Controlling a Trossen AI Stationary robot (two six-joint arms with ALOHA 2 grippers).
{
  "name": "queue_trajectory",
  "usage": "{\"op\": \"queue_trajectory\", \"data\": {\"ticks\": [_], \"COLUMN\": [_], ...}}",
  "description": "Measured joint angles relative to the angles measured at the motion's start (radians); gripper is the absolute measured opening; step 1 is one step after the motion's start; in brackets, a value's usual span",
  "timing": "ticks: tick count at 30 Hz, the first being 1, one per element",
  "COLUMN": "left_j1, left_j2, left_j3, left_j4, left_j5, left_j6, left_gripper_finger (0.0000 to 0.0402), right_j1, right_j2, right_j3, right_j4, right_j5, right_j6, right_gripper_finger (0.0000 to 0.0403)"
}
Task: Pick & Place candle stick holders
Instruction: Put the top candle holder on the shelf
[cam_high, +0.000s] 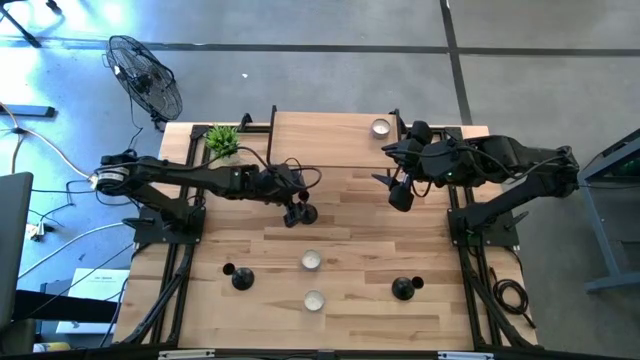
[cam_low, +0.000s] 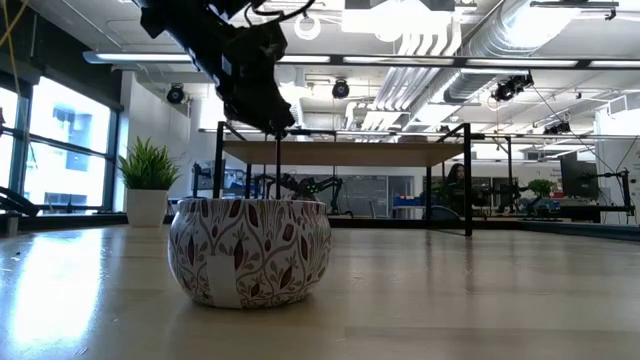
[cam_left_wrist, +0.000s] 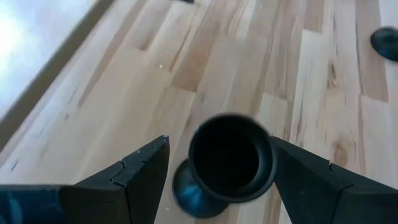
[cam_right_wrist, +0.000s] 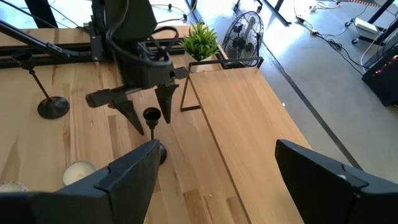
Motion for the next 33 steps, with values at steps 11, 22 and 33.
{"op": "queue_trajectory", "data": {"ticks": [11, 22, 33], "left_j1": [0.000, 0.000, 0.000], "left_j2": [0.001, 0.001, 0.001], "left_j3": [0.000, 0.000, 0.002], "left_j4": [-0.002, -0.002, 0.002], "left_j5": [-0.016, -0.017, -0.002], "left_j6": [0.000, -0.023, -0.027], "left_gripper_finger": [0.0264, 0.0238, 0.0098], "right_j1": [0.000, 0.000, -0.001], "right_j2": [0.000, 0.000, 0.000], "right_j3": [0.000, 0.000, 0.000], "right_j4": [-0.004, -0.005, -0.005], "right_j5": [0.000, 0.000, 0.000], "right_j6": [0.002, 0.004, 0.004], "right_gripper_finger": [0.0312, 0.0312, 0.0312]}}
